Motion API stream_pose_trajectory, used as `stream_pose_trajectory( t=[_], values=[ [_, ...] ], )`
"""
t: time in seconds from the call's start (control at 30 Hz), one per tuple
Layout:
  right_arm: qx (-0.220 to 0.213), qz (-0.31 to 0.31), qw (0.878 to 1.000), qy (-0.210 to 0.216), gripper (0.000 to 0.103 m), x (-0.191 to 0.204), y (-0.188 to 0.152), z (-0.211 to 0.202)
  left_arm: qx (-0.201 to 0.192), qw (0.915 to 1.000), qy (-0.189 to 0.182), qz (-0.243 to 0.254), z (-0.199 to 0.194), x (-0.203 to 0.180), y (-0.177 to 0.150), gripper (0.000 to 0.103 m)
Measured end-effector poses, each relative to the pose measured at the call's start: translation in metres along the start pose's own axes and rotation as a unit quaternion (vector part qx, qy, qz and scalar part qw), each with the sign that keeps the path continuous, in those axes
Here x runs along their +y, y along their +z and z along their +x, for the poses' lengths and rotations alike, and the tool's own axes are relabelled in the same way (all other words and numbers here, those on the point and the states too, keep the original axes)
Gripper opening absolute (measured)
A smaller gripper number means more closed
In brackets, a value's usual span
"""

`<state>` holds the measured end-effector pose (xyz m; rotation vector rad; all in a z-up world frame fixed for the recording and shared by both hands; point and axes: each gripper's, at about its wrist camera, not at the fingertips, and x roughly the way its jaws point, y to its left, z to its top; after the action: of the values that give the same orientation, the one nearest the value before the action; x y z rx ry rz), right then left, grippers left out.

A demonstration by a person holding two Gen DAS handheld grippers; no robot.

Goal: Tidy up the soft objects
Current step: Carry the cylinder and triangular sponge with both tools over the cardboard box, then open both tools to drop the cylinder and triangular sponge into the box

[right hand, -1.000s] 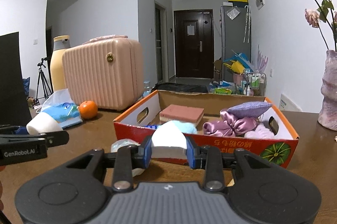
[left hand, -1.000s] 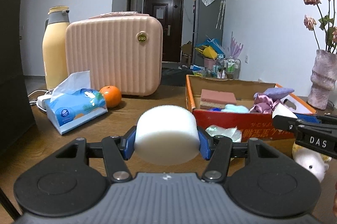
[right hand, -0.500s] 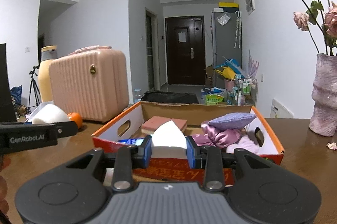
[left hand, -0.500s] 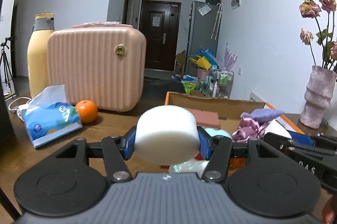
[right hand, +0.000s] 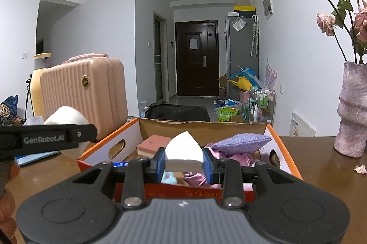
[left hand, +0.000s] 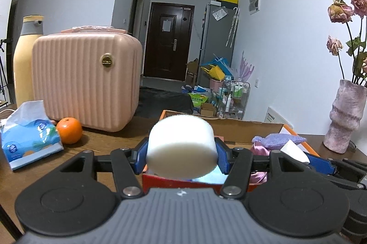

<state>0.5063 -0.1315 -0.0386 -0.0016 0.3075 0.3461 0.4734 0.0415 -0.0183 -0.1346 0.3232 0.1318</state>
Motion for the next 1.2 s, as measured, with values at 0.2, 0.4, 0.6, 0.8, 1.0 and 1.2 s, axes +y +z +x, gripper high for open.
stream_pose_trajectory(
  t=[0.2, 0.4, 0.6, 0.8, 1.0, 1.2],
  values=[
    [-0.002, -0.001, 1.000, -0.004, 0.033, -0.006, 0.003, 0.011, 0.000, 1.0000, -0.003, -0.001, 0.017, -0.010, 0.004, 0.059],
    [-0.002, -0.001, 1.000, -0.009, 0.033, -0.011, 0.007, 0.024, -0.002, 1.0000, -0.004, -0.008, 0.028, -0.015, 0.007, 0.059],
    [0.000, -0.003, 1.000, -0.011, 0.033, -0.015, 0.011, 0.036, 0.003, 0.9999, 0.001, -0.011, 0.042, -0.019, 0.009, 0.059],
    [0.006, -0.007, 1.000, -0.017, 0.033, -0.018, 0.016, 0.049, 0.004, 0.9999, 0.002, -0.012, 0.057, -0.021, 0.012, 0.059],
    [0.015, -0.005, 1.000, -0.023, 0.033, -0.020, 0.021, 0.062, 0.010, 0.9999, 0.001, -0.009, 0.074, -0.025, 0.014, 0.059],
    [0.026, 0.001, 0.999, -0.027, 0.033, -0.023, 0.023, 0.072, 0.014, 0.9999, 0.003, -0.006, 0.086, -0.027, 0.015, 0.059]
  ],
)
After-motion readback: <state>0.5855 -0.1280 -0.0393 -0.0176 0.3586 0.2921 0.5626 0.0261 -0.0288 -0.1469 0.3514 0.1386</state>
